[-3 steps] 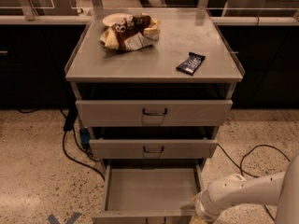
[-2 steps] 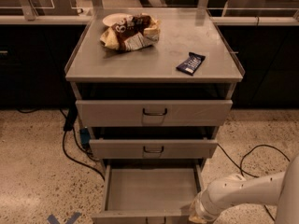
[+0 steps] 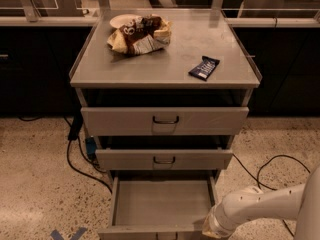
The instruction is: Close bottom drawer
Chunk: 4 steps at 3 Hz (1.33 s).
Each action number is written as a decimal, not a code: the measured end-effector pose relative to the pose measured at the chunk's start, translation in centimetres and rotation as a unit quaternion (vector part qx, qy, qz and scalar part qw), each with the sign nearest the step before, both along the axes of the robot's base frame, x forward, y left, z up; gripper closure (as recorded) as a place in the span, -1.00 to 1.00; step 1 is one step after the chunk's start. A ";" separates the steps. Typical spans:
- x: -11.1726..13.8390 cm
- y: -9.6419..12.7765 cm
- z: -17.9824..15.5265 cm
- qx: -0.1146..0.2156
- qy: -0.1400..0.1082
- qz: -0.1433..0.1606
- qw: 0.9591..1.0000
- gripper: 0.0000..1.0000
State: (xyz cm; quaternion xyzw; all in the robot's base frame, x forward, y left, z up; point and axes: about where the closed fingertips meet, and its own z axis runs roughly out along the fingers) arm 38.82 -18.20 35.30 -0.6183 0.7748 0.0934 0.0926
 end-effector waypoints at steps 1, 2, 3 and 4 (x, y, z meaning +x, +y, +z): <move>-0.1 -0.2 -1.0 0.008 0.007 -0.003 1.000 1.00; 0.4 -1.2 -4.6 0.009 0.017 -0.001 1.000 1.00; 0.3 -1.8 -9.3 0.010 0.024 0.009 1.000 1.00; 0.0 -2.1 -13.0 0.010 0.031 0.016 0.999 1.00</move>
Offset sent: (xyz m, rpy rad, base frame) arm 0.0029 -0.0285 -0.1146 0.0275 0.0933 -0.0055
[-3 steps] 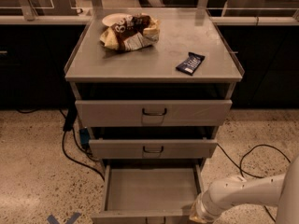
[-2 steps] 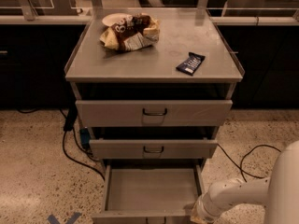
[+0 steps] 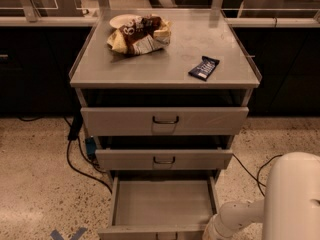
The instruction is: Close bottom drawer
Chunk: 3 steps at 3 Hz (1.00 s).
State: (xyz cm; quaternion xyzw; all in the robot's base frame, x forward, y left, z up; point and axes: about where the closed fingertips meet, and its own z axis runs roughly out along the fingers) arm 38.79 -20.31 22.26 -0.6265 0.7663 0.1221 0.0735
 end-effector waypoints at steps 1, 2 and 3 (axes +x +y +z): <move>-0.5 -0.2 -2.4 0.000 0.009 0.003 1.000 1.00; -1.0 -0.3 -4.1 0.005 0.016 0.003 1.000 1.00; -1.1 0.0 -5.6 0.010 0.015 0.008 1.000 1.00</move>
Offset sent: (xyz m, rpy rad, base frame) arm -0.0136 -0.0081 -0.0608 0.0192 0.0472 0.0052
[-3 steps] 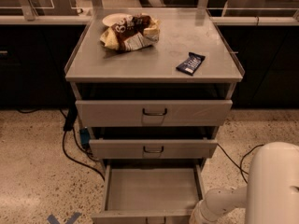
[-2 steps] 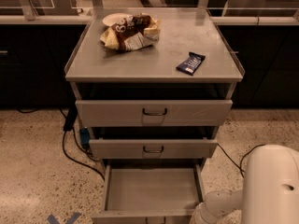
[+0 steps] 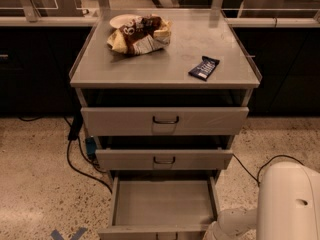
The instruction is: Close bottom drawer
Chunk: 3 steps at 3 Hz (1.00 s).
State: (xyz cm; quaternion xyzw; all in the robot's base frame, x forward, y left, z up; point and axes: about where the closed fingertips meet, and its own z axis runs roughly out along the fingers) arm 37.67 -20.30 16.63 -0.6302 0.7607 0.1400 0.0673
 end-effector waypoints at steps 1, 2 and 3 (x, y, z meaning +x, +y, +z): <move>1.5 0.7 -0.9 0.002 -0.026 0.010 1.000 1.00; 3.6 1.4 -1.2 -0.007 -0.063 0.033 0.997 1.00; 5.2 2.3 -1.4 -0.006 -0.082 0.044 0.996 1.00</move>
Offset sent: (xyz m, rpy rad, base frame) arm 0.0906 0.0523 -0.0118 -0.0400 -0.3258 0.1479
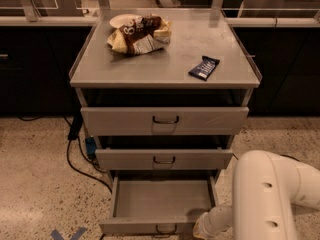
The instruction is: Close bottom drawer
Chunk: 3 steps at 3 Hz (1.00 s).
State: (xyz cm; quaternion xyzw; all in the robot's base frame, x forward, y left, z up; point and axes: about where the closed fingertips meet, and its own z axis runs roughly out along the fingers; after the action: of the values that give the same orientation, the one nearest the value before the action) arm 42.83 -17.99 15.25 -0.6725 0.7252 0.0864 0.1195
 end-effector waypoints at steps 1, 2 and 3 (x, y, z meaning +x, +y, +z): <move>1.9 1.6 0.0 0.006 -0.023 0.013 1.000 1.00; 1.9 1.6 0.0 0.006 -0.023 0.013 1.000 1.00; 1.8 2.8 -0.1 0.024 -0.030 0.028 0.999 1.00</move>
Offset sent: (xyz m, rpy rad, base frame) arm 0.0190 0.0160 -0.0004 0.0112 -0.0456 0.0268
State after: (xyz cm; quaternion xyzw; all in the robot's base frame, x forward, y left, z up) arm 44.61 -15.23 15.13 -0.6917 0.6999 0.0873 0.1549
